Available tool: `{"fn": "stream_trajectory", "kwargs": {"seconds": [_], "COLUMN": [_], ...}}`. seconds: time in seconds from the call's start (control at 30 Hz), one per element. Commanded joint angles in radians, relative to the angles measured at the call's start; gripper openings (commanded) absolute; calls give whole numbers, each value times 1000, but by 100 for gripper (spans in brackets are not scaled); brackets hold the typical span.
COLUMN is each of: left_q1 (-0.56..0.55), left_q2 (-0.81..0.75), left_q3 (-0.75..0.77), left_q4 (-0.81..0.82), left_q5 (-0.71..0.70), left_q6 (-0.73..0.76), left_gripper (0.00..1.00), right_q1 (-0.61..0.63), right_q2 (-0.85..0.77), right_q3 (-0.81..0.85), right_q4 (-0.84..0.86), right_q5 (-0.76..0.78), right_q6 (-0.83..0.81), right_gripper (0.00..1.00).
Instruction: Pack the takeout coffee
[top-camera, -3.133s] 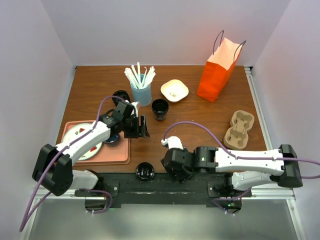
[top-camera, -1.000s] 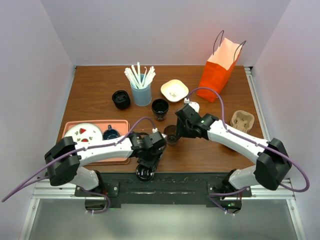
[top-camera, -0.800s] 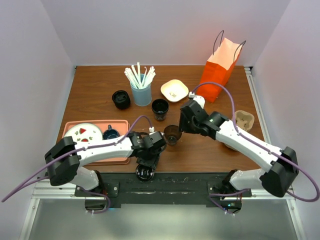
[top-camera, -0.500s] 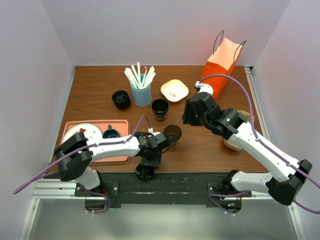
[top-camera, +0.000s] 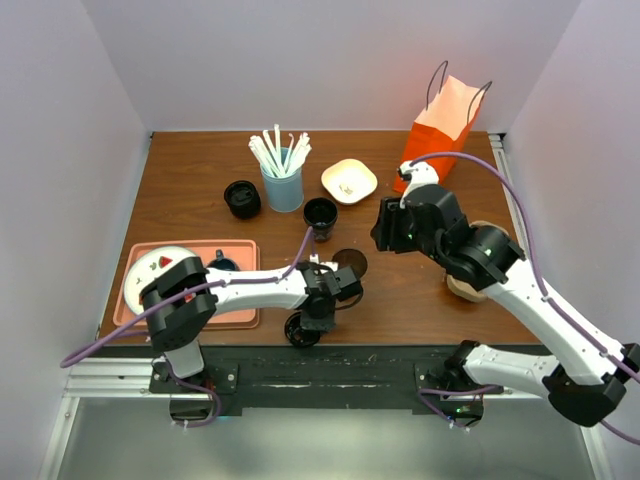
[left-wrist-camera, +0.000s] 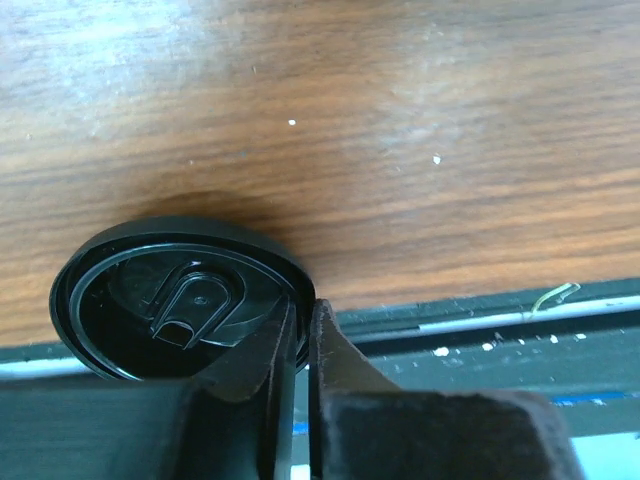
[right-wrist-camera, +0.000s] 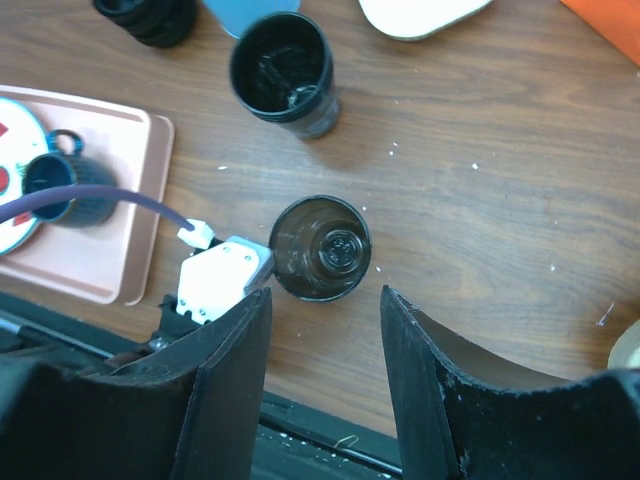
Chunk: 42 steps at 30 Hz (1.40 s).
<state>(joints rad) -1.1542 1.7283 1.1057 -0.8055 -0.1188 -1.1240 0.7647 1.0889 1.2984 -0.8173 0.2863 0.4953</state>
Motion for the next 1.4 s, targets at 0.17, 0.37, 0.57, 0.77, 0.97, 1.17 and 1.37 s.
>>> {"fn": "stream_trajectory", "kwargs": {"seconds": [0.17,0.37,0.57,0.77,0.97,1.17,1.37], "left_q1": [-7,100,370,467,478,478,478], "left_q2": [-202,-596,-923,-865,-757,-661,-613], "left_q3": [54,-166,-392,-305,-90,25,112], "left_q4": [-35,329,857,1081,1135,1236,1209], "left_q5": [91,345,605,763,834,910,941], "left_q6": [3,7,-132,-183,-140,-178,-137], "left_gripper": [0,2,8,8,8,7,8], "right_q1": [-5,-4,-4,-4,-5,-5,-10], "right_q2": [-49,-171,-196,-283,-245,-202,-221], "right_q3": [24,-80,11,-146,-71,-8,-1], "right_q4": [44,259,334,564,421,446,444], "right_q5": [-142,-283,-494,-710,-564,-536,-440], "right_q6": [-76,-80,60,227,287,429,649], "right_gripper": [52,52,51,50,45,44,40]}}
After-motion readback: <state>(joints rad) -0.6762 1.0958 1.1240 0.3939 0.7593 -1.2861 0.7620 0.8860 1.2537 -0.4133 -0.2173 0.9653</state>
